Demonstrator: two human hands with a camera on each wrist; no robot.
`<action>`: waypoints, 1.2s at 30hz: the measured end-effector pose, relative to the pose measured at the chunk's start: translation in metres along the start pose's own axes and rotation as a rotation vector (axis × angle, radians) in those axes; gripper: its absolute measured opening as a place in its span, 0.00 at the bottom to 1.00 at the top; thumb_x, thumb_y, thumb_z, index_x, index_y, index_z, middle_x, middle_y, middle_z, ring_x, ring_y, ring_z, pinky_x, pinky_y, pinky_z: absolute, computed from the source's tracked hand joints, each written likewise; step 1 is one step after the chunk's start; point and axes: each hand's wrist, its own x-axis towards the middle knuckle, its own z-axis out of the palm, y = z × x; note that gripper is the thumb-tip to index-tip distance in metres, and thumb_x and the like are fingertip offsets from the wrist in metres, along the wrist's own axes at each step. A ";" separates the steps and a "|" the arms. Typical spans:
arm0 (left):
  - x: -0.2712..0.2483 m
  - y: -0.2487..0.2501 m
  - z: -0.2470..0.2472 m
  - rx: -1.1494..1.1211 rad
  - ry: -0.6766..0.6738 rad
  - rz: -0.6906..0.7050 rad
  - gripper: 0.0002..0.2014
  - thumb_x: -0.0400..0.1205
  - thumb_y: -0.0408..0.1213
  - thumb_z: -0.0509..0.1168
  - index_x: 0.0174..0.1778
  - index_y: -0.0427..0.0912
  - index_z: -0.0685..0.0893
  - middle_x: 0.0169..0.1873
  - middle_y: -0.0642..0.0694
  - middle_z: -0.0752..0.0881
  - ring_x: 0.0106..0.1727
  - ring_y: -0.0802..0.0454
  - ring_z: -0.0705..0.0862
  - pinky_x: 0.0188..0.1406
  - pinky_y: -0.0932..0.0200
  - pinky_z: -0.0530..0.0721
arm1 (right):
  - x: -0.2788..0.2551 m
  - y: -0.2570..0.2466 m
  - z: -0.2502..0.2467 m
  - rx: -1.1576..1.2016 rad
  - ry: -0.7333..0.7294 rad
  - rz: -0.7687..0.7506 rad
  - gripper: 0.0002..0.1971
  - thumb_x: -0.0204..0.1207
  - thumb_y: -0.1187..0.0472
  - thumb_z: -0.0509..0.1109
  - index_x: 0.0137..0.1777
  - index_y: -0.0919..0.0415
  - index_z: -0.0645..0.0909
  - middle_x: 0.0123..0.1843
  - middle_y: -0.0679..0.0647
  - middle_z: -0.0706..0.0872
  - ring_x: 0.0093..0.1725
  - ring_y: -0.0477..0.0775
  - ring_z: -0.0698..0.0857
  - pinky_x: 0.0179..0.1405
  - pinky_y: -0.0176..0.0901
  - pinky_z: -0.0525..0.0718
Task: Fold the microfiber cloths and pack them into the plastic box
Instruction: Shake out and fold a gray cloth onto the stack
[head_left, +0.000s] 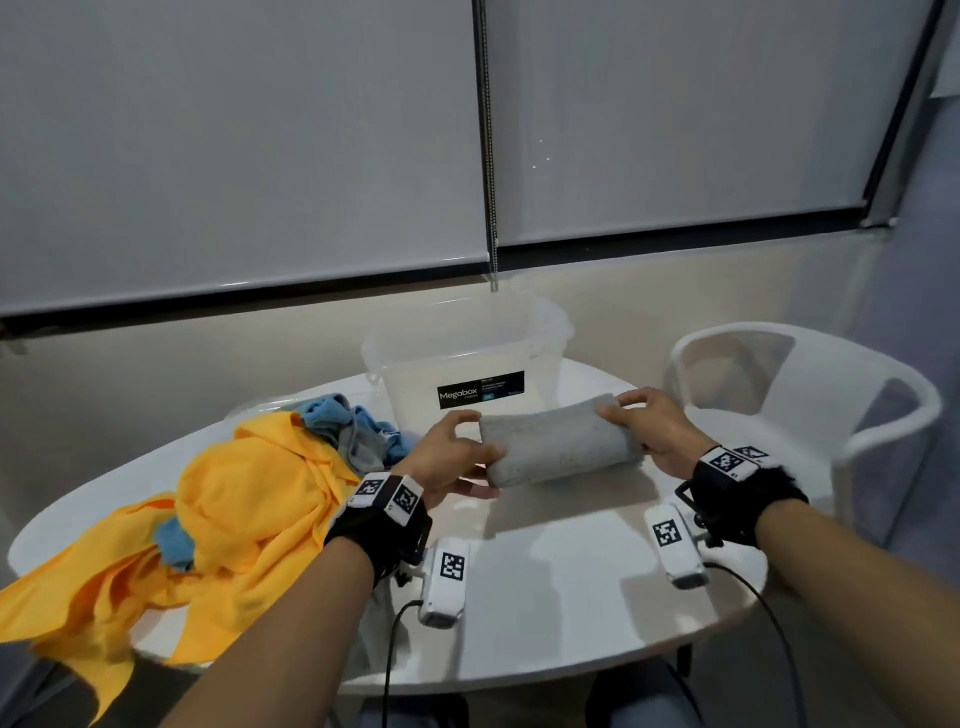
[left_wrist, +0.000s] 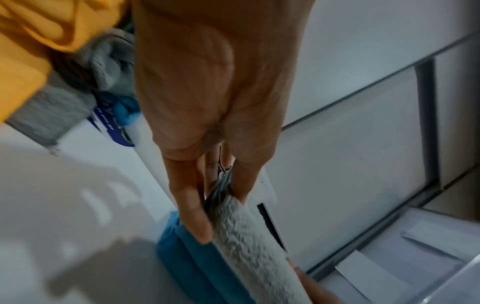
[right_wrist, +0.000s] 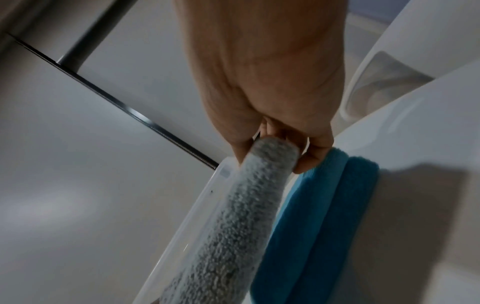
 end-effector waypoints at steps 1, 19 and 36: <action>0.006 0.001 0.006 -0.005 0.009 0.018 0.26 0.80 0.27 0.74 0.69 0.47 0.71 0.57 0.30 0.87 0.44 0.36 0.91 0.39 0.40 0.91 | 0.006 0.000 -0.006 0.011 0.034 -0.008 0.18 0.73 0.56 0.81 0.58 0.62 0.81 0.53 0.60 0.87 0.46 0.55 0.84 0.34 0.44 0.77; 0.096 -0.035 0.046 0.276 0.340 0.203 0.07 0.79 0.32 0.70 0.51 0.40 0.91 0.47 0.42 0.92 0.49 0.42 0.91 0.54 0.43 0.91 | 0.065 0.020 -0.021 -0.144 0.027 -0.063 0.12 0.66 0.58 0.82 0.42 0.59 0.82 0.43 0.61 0.89 0.46 0.61 0.89 0.53 0.64 0.90; 0.073 -0.015 0.083 1.148 0.189 0.743 0.14 0.89 0.42 0.58 0.64 0.39 0.82 0.67 0.42 0.79 0.69 0.43 0.75 0.68 0.47 0.79 | 0.036 -0.005 -0.011 -0.655 -0.020 -0.491 0.12 0.78 0.59 0.72 0.60 0.59 0.87 0.61 0.54 0.87 0.60 0.52 0.83 0.64 0.48 0.80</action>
